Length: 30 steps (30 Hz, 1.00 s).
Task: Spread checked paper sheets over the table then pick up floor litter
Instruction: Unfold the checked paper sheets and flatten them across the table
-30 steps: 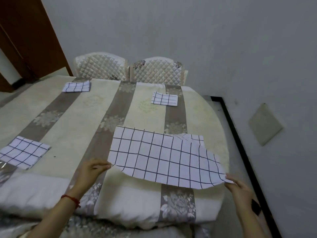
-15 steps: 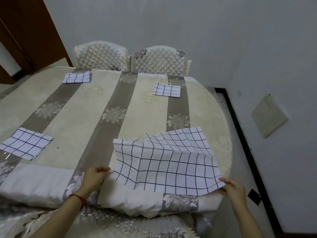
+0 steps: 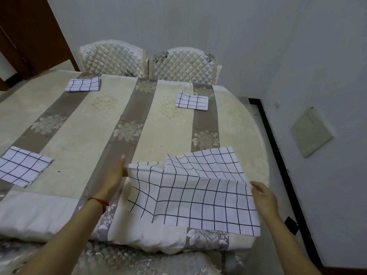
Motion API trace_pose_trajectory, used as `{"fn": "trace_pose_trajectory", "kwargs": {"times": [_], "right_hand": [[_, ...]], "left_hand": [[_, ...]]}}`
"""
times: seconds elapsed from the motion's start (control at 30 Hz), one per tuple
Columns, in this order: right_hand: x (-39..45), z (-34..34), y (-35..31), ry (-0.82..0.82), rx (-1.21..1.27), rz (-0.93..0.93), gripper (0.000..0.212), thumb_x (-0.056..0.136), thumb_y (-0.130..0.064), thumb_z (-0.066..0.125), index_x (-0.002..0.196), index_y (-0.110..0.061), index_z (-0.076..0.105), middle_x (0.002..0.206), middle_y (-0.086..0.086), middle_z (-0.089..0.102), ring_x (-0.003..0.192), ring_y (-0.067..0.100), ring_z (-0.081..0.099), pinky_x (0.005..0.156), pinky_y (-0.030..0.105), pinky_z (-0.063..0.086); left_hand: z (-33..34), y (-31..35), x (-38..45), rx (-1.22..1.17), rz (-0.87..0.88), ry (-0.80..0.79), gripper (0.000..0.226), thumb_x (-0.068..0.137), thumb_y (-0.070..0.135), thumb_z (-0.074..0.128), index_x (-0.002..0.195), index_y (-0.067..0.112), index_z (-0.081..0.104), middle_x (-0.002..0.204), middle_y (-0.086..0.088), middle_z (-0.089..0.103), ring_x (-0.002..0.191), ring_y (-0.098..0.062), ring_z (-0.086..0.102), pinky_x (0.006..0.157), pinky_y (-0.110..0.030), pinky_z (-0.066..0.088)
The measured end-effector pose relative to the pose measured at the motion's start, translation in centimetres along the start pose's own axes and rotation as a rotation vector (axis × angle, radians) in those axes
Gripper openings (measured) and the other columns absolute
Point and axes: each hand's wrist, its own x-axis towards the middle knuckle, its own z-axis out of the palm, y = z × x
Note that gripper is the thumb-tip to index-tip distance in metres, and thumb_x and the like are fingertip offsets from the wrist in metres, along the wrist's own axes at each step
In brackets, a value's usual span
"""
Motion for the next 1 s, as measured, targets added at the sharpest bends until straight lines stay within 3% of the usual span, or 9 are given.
{"fn": "trace_pose_trajectory", "kwargs": {"times": [0.07, 0.13, 0.2, 0.3, 0.43, 0.57, 0.7, 0.8, 1.0], "right_hand": [[0.8, 1.6, -0.9, -0.087, -0.109, -0.095, 0.032, 0.094, -0.011, 0.048, 0.125, -0.008, 0.054, 0.134, 0.011, 0.053, 0.124, 0.024, 0.047, 0.101, 0.027, 0.033], [1.6, 3.2, -1.4, -0.163, -0.258, -0.197, 0.039, 0.096, -0.017, 0.046, 0.133, -0.009, 0.047, 0.145, 0.009, 0.042, 0.137, 0.023, 0.033, 0.112, 0.030, 0.023], [2.3, 4.6, -1.2, -0.241, -0.386, -0.247, 0.044, 0.097, -0.025, 0.042, 0.139, -0.012, 0.040, 0.152, 0.007, 0.031, 0.143, 0.021, 0.021, 0.116, 0.033, 0.016], [2.6, 6.1, -0.2, -0.334, -0.482, -0.217, 0.048, 0.098, -0.034, 0.035, 0.143, -0.015, 0.032, 0.156, 0.005, 0.021, 0.145, 0.020, 0.013, 0.117, 0.033, 0.009], [2.1, 7.2, 1.3, -0.304, -0.592, -0.242, 0.051, 0.098, -0.038, 0.031, 0.145, -0.019, 0.025, 0.158, 0.002, 0.011, 0.146, 0.019, 0.004, 0.118, 0.032, 0.003], [1.6, 7.8, 1.8, -0.251, -0.710, -0.262, 0.052, 0.099, -0.040, 0.026, 0.147, -0.023, 0.015, 0.159, 0.001, 0.004, 0.147, 0.018, -0.001, 0.118, 0.032, -0.001], [1.4, 8.5, 1.7, -0.201, -0.761, -0.231, 0.055, 0.098, -0.044, 0.022, 0.148, -0.025, 0.007, 0.159, 0.000, -0.001, 0.146, 0.017, -0.004, 0.118, 0.032, -0.004], [1.5, 9.1, 1.7, -0.180, -0.785, -0.214, 0.057, 0.098, -0.045, 0.022, 0.148, -0.025, 0.004, 0.159, 0.001, -0.003, 0.146, 0.018, -0.006, 0.118, 0.034, -0.005], [2.8, 9.7, 1.4, -0.153, -0.818, -0.218, 0.058, 0.098, -0.045, 0.022, 0.147, -0.024, 0.000, 0.158, 0.001, -0.006, 0.146, 0.019, -0.008, 0.118, 0.036, -0.008]], "left_hand": [[0.3, 0.8, 0.9, 0.044, -0.068, -0.025, 0.050, 0.092, 0.052, 0.035, 0.100, 0.011, 0.061, 0.085, -0.009, 0.066, 0.075, -0.017, 0.060, 0.071, -0.029, 0.041], [0.2, 0.9, 1.9, 0.116, -0.175, -0.090, 0.047, 0.088, 0.049, 0.049, 0.111, 0.008, 0.056, 0.090, -0.016, 0.062, 0.081, -0.026, 0.060, 0.078, -0.035, 0.046], [0.1, 1.2, 2.7, 0.078, -0.280, -0.196, 0.043, 0.087, 0.034, 0.057, 0.116, 0.002, 0.056, 0.097, -0.020, 0.062, 0.087, -0.030, 0.060, 0.080, -0.036, 0.049], [0.2, 1.6, 4.1, -0.007, -0.315, -0.283, 0.031, 0.090, 0.017, 0.054, 0.111, -0.005, 0.058, 0.099, -0.020, 0.061, 0.083, -0.028, 0.059, 0.073, -0.034, 0.048], [0.2, 1.5, 5.8, 0.137, -0.149, -0.063, 0.017, 0.088, 0.023, 0.059, 0.081, 0.008, 0.055, 0.074, -0.008, 0.044, 0.063, -0.018, 0.039, 0.056, -0.027, 0.030], [0.4, 0.5, 6.5, 0.119, 0.054, -0.020, 0.013, 0.088, 0.019, 0.059, 0.080, 0.010, 0.053, 0.083, -0.009, 0.044, 0.080, -0.017, 0.039, 0.058, -0.024, 0.029], [1.3, -0.7, 7.7, 0.128, -0.050, 0.025, 0.012, 0.088, 0.015, 0.059, 0.080, 0.009, 0.052, 0.084, -0.011, 0.046, 0.076, -0.018, 0.042, 0.060, -0.027, 0.033], [1.9, -1.5, 9.0, 0.143, -0.114, 0.063, 0.014, 0.086, 0.012, 0.060, 0.075, 0.007, 0.055, 0.081, -0.012, 0.048, 0.078, -0.021, 0.043, 0.069, -0.030, 0.036], [2.8, -2.0, 10.9, 0.238, -0.108, 0.134, 0.029, 0.085, 0.014, 0.061, 0.060, 0.009, 0.049, 0.061, -0.005, 0.042, 0.060, -0.017, 0.037, 0.057, -0.028, 0.032]]}}
